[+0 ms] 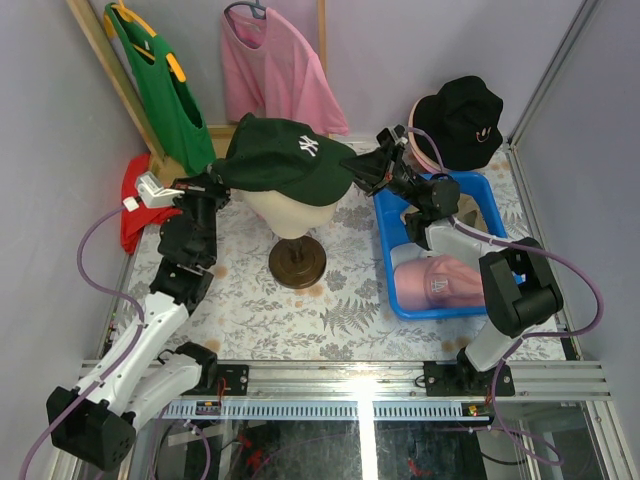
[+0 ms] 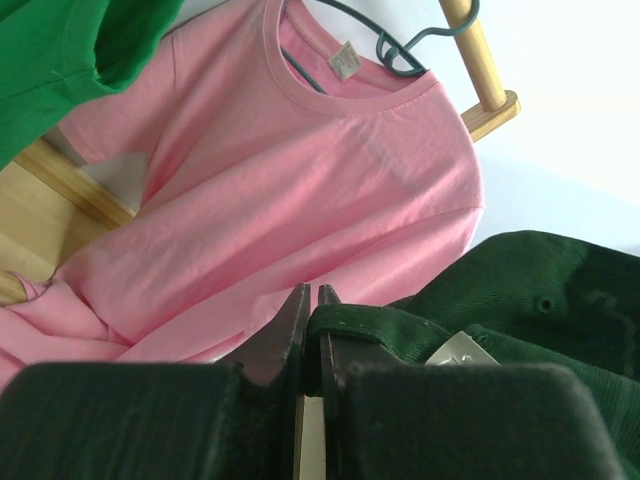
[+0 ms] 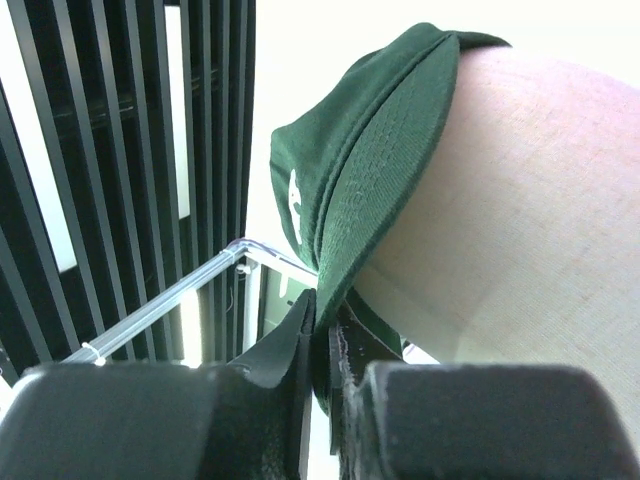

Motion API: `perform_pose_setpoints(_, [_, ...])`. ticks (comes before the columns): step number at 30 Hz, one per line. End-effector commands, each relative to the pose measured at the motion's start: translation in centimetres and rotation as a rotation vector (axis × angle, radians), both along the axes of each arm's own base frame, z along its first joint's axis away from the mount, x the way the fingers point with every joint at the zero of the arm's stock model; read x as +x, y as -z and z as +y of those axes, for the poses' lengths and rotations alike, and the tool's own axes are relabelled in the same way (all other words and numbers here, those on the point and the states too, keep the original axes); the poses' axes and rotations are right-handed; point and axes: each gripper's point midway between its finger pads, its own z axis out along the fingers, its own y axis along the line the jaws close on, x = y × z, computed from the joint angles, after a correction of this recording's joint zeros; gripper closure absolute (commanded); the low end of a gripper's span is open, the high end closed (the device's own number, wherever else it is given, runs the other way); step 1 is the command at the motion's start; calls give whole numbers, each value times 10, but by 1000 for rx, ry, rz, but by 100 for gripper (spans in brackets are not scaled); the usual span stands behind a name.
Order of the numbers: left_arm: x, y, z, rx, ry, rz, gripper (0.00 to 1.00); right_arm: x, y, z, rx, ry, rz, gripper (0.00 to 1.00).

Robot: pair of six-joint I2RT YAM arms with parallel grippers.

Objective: Stack the hats
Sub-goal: Place the hat on the hat stand.

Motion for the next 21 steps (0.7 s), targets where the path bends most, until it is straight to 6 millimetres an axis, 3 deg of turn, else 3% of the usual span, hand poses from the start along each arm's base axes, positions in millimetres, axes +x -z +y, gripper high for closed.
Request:
perform_pose_setpoints(1, [1,29,11,-4,-63,78,97,11,-29,-37,178,-19,144,90])
perform_pose_setpoints(21, [-2,75,-7,-27,-23,174,88,8,-4,-37,158,-14,183,81])
